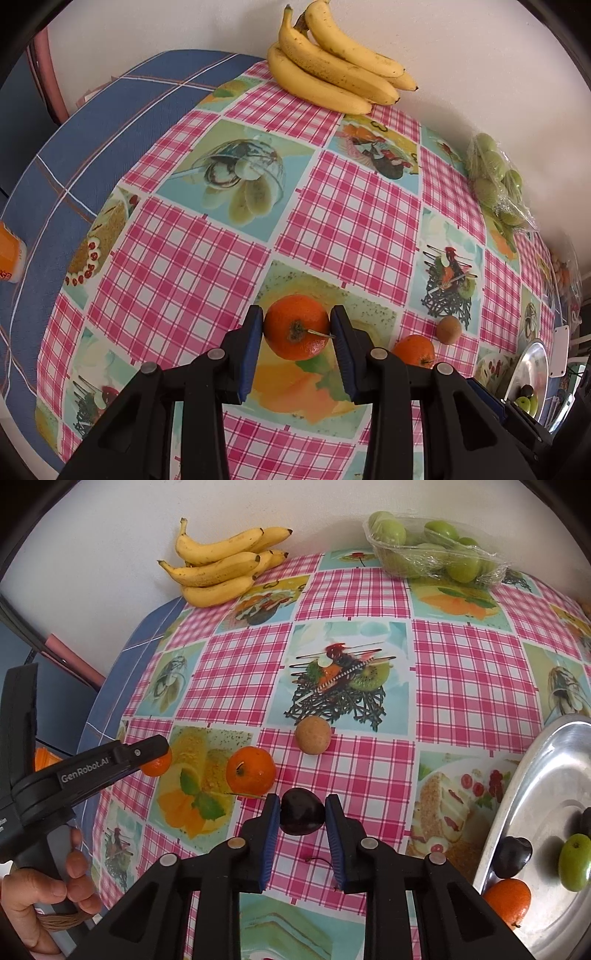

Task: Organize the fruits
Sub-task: 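Reach the right tool around a dark plum while the left tool reaches a tangerine, then grasp the dark plum with the right tool while the left tool grasps the tangerine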

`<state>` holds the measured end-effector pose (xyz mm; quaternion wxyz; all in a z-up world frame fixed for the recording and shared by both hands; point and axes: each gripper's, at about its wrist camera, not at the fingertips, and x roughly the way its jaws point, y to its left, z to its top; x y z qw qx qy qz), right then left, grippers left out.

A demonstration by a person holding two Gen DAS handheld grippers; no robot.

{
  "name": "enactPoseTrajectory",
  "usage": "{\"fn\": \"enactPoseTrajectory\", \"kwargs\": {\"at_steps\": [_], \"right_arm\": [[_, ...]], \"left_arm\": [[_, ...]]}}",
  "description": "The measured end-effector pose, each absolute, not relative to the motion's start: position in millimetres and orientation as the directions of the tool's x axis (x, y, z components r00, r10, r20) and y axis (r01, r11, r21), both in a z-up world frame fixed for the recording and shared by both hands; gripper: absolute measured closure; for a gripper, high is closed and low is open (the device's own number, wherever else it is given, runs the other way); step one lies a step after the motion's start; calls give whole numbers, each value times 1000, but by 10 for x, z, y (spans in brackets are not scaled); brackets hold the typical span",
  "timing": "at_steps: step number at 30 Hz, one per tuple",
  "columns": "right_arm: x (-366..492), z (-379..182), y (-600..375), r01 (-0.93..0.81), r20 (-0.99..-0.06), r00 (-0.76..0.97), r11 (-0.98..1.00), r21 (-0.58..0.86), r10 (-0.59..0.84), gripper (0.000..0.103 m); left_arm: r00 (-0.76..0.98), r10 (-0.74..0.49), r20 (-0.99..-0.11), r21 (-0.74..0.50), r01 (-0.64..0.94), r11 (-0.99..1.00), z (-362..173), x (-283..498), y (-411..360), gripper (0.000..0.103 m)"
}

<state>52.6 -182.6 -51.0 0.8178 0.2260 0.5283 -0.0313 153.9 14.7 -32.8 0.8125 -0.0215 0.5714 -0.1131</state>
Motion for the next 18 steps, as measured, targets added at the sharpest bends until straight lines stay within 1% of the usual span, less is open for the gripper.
{"fn": "enactPoseTrajectory", "kwargs": {"at_steps": [7, 18], "right_arm": [[465, -468, -1869, 303, -877, 442, 889, 342, 187, 76], [275, -260, -1981, 338, -875, 460, 881, 331, 152, 76]], "left_arm": [[334, -223, -916, -171, 178, 969, -194, 1486, 120, 64], [339, -293, -894, -231, 212, 950, 18, 1360, 67, 64]]}}
